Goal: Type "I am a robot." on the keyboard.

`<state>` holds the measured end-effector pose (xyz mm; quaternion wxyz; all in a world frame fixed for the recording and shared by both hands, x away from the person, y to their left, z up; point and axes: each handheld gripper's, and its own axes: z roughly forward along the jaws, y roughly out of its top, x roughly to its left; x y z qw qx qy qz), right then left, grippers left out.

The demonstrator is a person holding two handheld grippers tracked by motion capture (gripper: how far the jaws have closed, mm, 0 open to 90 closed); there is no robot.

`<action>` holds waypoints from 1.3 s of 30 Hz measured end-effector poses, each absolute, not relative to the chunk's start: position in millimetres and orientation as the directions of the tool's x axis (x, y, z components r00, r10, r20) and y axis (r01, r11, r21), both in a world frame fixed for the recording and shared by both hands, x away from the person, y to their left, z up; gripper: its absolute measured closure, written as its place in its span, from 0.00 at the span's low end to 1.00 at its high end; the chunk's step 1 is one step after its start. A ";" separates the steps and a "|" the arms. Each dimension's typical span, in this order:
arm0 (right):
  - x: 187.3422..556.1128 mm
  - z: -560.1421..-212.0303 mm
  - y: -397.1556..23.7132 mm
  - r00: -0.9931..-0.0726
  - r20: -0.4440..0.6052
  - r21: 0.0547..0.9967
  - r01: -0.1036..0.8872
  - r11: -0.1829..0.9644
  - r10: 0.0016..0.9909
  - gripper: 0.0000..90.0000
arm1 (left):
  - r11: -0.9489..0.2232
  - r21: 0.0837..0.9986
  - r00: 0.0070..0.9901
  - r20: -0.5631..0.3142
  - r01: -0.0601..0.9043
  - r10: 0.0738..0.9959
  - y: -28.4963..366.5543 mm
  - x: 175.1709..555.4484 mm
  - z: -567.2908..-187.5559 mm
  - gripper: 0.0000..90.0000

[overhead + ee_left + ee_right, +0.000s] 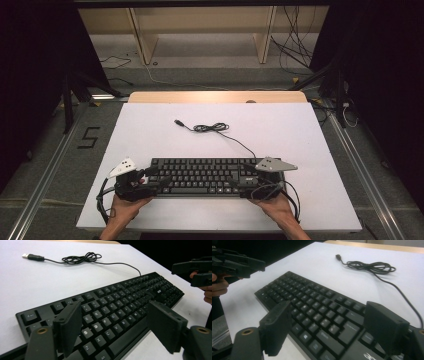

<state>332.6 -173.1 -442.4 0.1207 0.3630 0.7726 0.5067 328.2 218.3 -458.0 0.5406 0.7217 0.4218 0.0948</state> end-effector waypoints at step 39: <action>380.4 -459.2 -89.9 -0.741 0.155 0.784 0.495 0.375 0.654 0.97 | -0.236 0.727 0.558 -0.236 0.644 0.795 232.2 338.2 -472.8 0.98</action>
